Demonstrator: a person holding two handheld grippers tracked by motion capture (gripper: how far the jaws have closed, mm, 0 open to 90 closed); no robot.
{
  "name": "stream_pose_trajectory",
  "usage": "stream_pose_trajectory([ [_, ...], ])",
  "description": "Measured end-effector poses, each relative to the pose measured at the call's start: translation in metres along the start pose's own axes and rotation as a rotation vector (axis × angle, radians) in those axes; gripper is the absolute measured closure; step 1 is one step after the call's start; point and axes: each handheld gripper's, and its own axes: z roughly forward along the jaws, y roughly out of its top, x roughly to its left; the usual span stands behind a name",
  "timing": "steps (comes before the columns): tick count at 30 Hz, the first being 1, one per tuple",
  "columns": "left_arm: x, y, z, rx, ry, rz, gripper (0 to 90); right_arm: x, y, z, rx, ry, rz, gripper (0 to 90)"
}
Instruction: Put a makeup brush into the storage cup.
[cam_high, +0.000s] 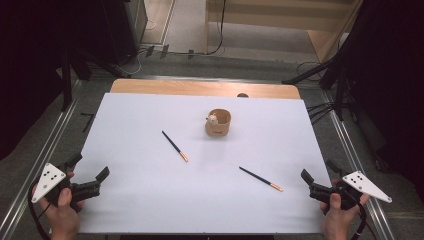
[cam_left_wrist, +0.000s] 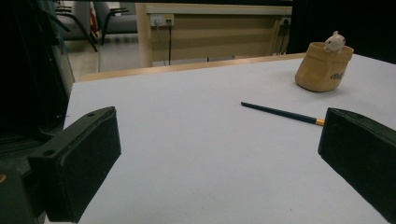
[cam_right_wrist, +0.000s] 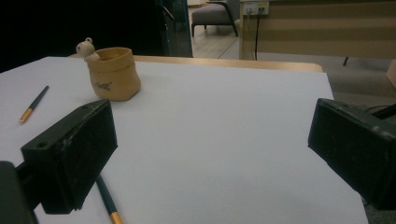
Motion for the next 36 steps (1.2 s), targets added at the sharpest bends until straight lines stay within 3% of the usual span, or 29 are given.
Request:
stream_pose_trajectory([
  [9,0.000,-0.001,0.003,0.011,-0.004,0.008,0.0,0.016,0.015,0.015,0.006,0.031,-0.028,6.0],
  [13,0.000,-0.001,0.003,0.013,-0.006,0.007,0.0,0.029,0.023,0.031,0.001,0.061,-0.042,7.8],
  [18,-0.001,-0.001,0.003,0.012,-0.006,0.005,0.0,0.047,0.029,0.060,0.038,0.105,-0.069,9.2],
  [26,-0.003,-0.001,0.005,0.018,-0.011,0.011,0.0,0.055,0.040,0.085,0.044,0.144,-0.068,14.2],
  [36,-0.002,-0.001,0.007,0.018,-0.006,0.000,0.0,0.060,0.056,0.101,0.065,0.182,-0.088,14.9],
])
